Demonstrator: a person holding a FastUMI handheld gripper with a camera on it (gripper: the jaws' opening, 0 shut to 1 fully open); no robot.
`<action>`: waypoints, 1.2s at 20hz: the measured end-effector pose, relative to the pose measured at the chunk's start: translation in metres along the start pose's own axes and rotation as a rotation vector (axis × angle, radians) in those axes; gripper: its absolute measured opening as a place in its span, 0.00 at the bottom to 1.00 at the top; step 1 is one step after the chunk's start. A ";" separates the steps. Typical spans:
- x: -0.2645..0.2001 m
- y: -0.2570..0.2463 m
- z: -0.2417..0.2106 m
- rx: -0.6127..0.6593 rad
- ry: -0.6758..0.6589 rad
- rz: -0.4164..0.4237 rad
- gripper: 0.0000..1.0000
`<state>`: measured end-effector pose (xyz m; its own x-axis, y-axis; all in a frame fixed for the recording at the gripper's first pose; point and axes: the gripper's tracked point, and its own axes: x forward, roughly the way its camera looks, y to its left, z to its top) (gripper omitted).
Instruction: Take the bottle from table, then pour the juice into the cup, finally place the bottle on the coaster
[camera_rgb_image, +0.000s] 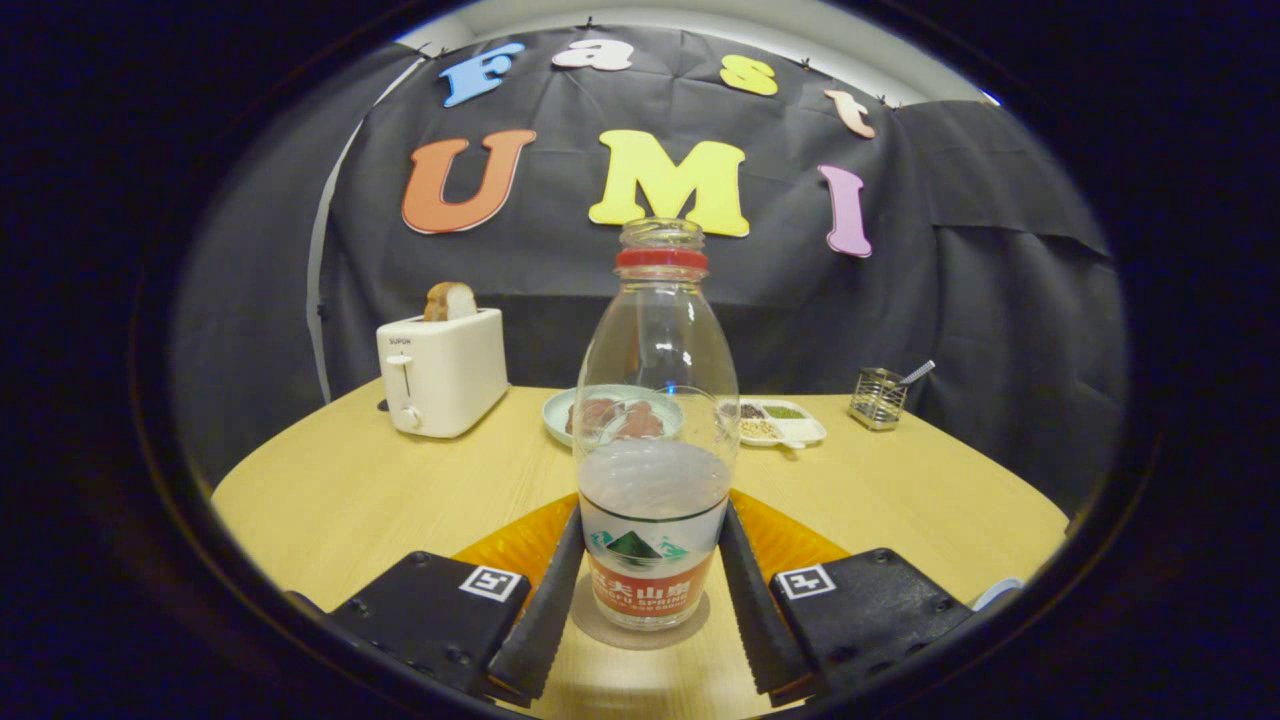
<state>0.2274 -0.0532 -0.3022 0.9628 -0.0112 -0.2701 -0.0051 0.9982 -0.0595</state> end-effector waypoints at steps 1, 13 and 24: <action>0.002 0.001 0.000 0.006 -0.003 0.004 0.78; 0.010 0.001 -0.010 0.051 -0.017 0.038 0.83; -0.015 -0.010 0.005 0.049 -0.027 0.021 1.00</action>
<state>0.2141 -0.0631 -0.2928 0.9696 0.0112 -0.2444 -0.0133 0.9999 -0.0071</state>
